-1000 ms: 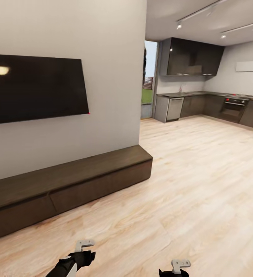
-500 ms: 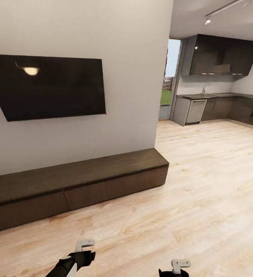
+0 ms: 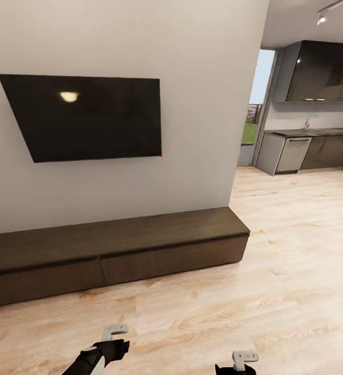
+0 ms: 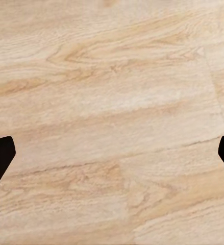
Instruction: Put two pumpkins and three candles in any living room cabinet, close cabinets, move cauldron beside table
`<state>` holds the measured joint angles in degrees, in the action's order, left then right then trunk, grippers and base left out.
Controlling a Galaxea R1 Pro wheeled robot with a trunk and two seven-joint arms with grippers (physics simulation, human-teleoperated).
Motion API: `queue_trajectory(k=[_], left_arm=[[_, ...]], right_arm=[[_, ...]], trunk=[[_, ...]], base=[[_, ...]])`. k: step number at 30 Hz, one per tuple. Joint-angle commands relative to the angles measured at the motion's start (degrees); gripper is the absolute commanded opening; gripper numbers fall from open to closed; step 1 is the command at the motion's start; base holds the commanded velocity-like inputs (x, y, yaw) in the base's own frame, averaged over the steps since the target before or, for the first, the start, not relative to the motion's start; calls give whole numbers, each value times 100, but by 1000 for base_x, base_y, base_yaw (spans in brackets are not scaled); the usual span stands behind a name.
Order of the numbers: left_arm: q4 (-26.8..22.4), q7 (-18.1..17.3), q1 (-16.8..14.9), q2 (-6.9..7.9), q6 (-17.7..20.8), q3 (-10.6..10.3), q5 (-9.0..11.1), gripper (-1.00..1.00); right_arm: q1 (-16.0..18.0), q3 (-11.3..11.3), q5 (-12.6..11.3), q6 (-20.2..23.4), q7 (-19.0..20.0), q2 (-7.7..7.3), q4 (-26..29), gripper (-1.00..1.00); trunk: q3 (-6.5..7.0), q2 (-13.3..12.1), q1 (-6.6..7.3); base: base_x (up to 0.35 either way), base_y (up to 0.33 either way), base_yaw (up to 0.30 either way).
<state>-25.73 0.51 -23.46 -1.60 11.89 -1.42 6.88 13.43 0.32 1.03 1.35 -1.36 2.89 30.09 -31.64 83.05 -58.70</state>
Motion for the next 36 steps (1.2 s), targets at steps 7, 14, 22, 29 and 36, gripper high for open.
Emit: queue_trajectory(k=[7, 14, 22, 29, 36], left_arm=[[-11, 2, -1, 4, 33, -16, 59, 100], [-11, 3, -1, 6, 33, -8, 59, 100], [-11, 2, -1, 9, 31, -7, 59, 100], [-11, 4, -1, 3, 33, -15, 57, 100], [-11, 2, -1, 3, 33, -11, 59, 100]], right_arm=[[1, 4, 11, 11, -14, 1, 6, 100], [1, 4, 11, 7, -14, 1, 6, 100], [1, 4, 11, 12, -14, 1, 6, 100], [1, 4, 11, 9, -6, 1, 6, 100], [1, 4, 11, 6, -9, 1, 6, 100]], trunk=[[-6, 2, -3], [-6, 2, -3], [-6, 2, -3], [-6, 2, -3], [-6, 2, -3]], base=[[280, -190, 10], [276, -147, 0], [244, -40, 8], [87, -121, 116], [3, -82, 30]])
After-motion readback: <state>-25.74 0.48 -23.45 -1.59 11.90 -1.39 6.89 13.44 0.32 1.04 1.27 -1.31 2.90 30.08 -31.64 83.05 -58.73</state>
